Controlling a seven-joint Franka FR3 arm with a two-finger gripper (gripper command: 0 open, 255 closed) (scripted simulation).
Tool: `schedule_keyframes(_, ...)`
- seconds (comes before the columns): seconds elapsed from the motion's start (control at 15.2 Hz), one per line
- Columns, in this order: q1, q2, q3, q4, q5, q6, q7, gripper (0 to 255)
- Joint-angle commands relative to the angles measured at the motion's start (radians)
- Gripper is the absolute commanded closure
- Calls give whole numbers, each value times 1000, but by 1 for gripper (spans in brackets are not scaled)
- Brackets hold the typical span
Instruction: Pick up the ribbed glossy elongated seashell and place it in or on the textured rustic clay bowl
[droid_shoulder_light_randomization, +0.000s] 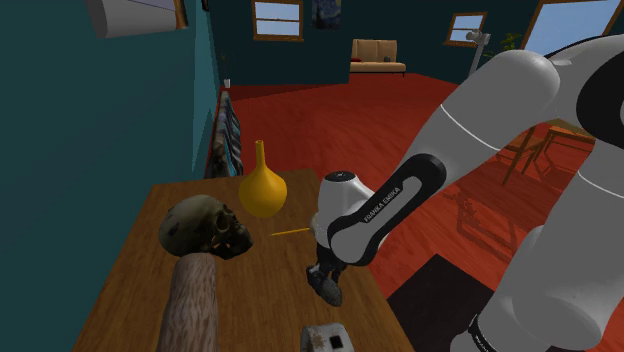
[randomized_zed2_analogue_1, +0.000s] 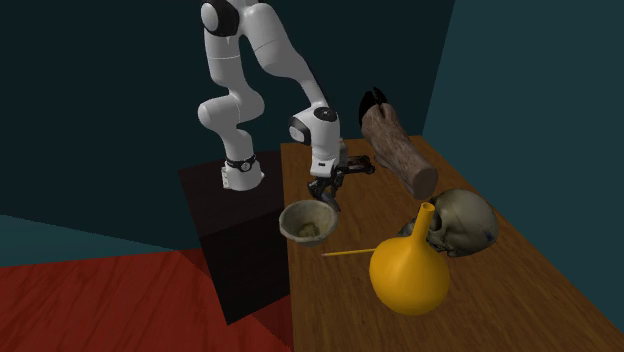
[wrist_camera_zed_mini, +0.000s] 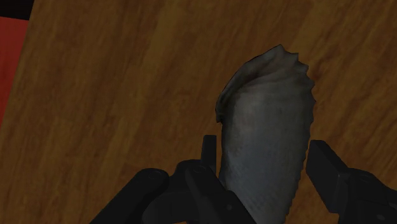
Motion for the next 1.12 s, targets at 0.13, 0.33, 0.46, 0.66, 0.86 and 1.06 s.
schedule_keyframes(0.13, 0, 0, 0, 0, 0, 0, 0, 255)
schedule_keyframes(0.33, 0, 0, 0, 0, 0, 0, 0, 255)
schedule_keyframes(0.46, 0, -16, 0, 1, 4, -17, -2, 255)
schedule_keyframes(0.66, 1, -64, -1, 5, 13, -68, -5, 255)
schedule_keyframes(0.86, 2, -109, -3, 11, 20, -118, -7, 255)
schedule_keyframes(1.06, 2, -152, -6, 19, 24, -169, -7, 255)
